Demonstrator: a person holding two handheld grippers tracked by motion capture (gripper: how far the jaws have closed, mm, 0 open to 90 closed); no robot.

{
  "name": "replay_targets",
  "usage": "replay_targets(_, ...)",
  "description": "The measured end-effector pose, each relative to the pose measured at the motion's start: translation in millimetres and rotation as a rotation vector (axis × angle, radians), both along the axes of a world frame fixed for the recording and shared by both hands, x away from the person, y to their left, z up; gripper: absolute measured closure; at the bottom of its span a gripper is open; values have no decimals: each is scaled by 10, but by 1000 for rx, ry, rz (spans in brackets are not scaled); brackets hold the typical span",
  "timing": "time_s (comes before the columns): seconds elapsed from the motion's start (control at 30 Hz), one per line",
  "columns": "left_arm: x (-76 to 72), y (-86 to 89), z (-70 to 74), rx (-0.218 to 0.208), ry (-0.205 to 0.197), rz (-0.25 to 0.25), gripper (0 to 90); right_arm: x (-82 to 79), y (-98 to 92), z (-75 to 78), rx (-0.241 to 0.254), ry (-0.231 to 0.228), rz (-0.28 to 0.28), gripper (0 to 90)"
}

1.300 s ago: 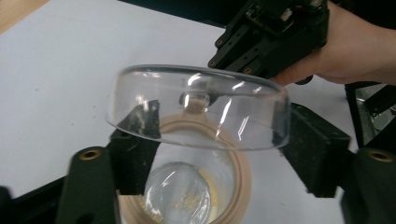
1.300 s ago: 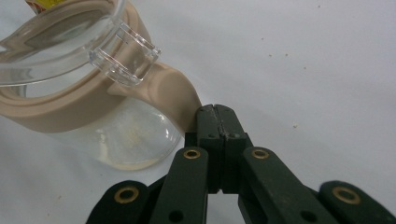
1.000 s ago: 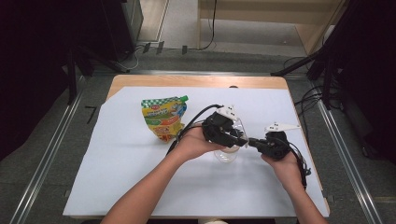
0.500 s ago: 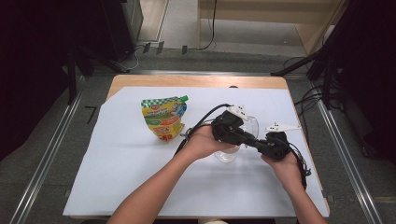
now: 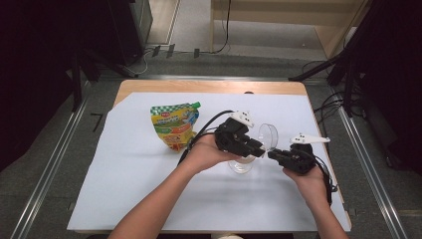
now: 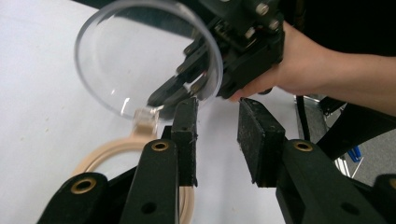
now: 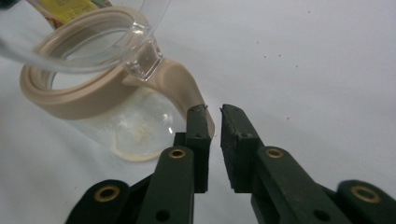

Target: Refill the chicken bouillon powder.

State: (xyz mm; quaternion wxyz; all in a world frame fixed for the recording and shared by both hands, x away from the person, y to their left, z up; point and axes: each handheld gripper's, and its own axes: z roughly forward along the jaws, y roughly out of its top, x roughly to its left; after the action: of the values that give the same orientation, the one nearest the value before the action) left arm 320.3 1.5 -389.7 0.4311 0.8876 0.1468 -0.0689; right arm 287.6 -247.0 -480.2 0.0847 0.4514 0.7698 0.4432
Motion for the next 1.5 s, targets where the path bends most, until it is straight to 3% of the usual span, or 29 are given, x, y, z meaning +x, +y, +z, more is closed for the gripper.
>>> replay_targets(0.17,-15,182,-25,-23,16,5,702,-101,7,20,3,8,17,725)
replay_targets(0.3,-51,302,-81,-11,20,39,716,-204,60,81,-1,-11,38,675)
replay_targets(0.4,-63,370,-141,-4,54,49,667,-261,73,46,13,1,50,633)
replay_targets(0.43,-47,393,-163,8,82,51,655,-276,82,35,18,4,50,624)
replay_targets(0.5,-34,415,-182,37,70,60,615,-318,111,18,11,-3,71,613)
replay_targets(0.57,-27,471,-191,19,67,67,615,-348,149,17,15,0,88,608)
replay_targets(0.7,-30,578,-188,26,49,98,561,-427,218,21,23,-13,108,559)
replay_targets(0.8,-21,670,-196,8,60,132,525,-450,274,13,11,-5,127,526)
replay_targets(0.93,-15,777,-225,31,57,147,487,-456,352,0,4,-2,157,504)
replay_targets(1.13,-5,952,-238,50,61,176,462,-478,449,-15,-18,-13,203,503)
replay_targets(1.3,11,1125,-187,22,63,213,459,-481,493,-35,-27,-4,218,503)
replay_targets(1.5,30,1288,-172,26,74,231,455,-482,507,-41,-37,-10,222,505)
